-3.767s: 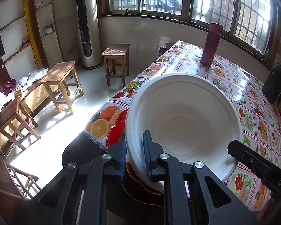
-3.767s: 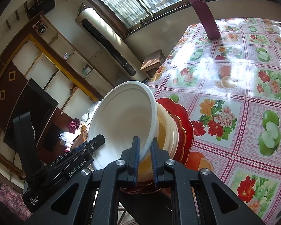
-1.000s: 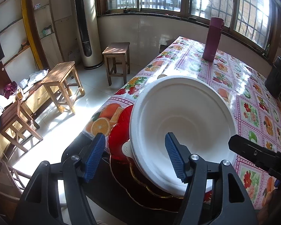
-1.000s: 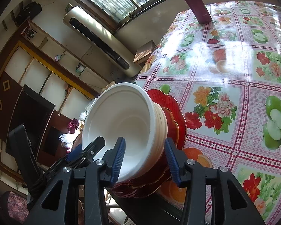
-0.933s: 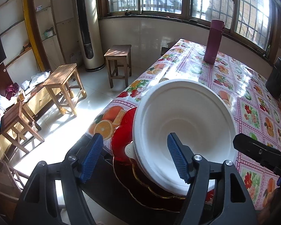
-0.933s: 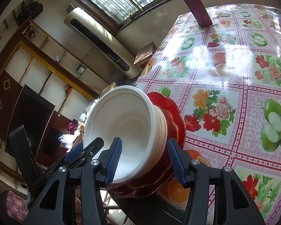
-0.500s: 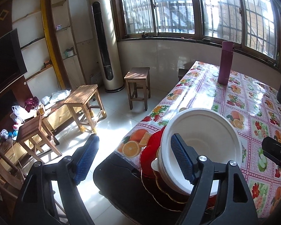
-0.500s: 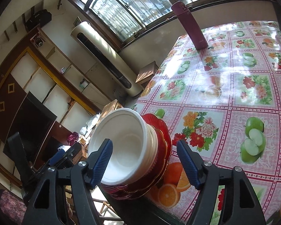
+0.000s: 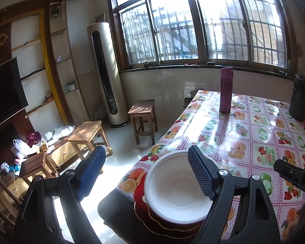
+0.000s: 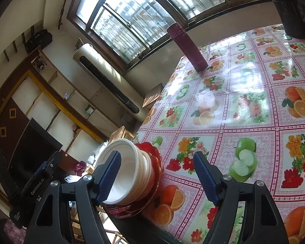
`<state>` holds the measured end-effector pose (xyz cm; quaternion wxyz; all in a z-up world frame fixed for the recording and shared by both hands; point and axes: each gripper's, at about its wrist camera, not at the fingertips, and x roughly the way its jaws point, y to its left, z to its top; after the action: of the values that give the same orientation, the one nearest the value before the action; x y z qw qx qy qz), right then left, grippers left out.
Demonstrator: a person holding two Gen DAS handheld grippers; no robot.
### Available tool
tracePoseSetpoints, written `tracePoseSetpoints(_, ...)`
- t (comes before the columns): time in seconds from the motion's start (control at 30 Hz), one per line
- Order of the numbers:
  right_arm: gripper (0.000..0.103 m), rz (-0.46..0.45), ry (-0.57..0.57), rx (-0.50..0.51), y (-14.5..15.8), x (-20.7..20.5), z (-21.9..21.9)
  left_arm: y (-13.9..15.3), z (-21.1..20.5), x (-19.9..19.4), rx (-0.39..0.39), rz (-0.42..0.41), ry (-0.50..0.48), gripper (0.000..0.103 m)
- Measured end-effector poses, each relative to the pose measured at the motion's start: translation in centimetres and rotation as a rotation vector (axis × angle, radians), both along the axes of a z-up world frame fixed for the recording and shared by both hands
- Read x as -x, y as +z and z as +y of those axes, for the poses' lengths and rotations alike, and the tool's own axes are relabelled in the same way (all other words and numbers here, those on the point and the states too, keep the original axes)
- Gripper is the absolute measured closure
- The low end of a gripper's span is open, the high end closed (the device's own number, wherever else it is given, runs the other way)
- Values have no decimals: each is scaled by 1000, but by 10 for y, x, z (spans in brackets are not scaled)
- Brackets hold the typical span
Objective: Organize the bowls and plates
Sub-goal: 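Withdraw the left gripper upward from the stacked dishes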
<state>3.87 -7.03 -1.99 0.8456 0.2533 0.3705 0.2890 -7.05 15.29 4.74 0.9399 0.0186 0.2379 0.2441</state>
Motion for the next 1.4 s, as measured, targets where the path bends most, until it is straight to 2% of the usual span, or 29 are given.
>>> tracePoseSetpoints(0.23,27,-11,-100,-11,0,-5,-50,2,-55,-23,10,35,-163,19)
tracePoseSetpoints(0.37,26,-19,-162,-4,-1,-7,-79,-2,-82,-35,43,76,-255,19)
tracePoseSetpoints(0.57,26,-28,-189,13,-6,-4,-97,-3,-97,-33,48,69,-302,19)
tracePoseSetpoints(0.7,26,-55,-142,32,-2,5,-77,-2,-87,-23,35,47,-279,19)
tracePoseSetpoints(0.83,26,-103,-43,66,3,19,-39,-4,-67,-10,25,21,-215,18)
tracePoseSetpoints(0.93,26,-144,30,91,9,31,-9,-6,-52,2,-12,-3,-171,12)
tracePoseSetpoints(1.2,26,-177,153,160,13,56,54,-13,-4,19,91,-13,-127,12)
tracePoseSetpoints(1.4,26,-182,195,196,14,65,83,-17,18,28,119,-24,-87,12)
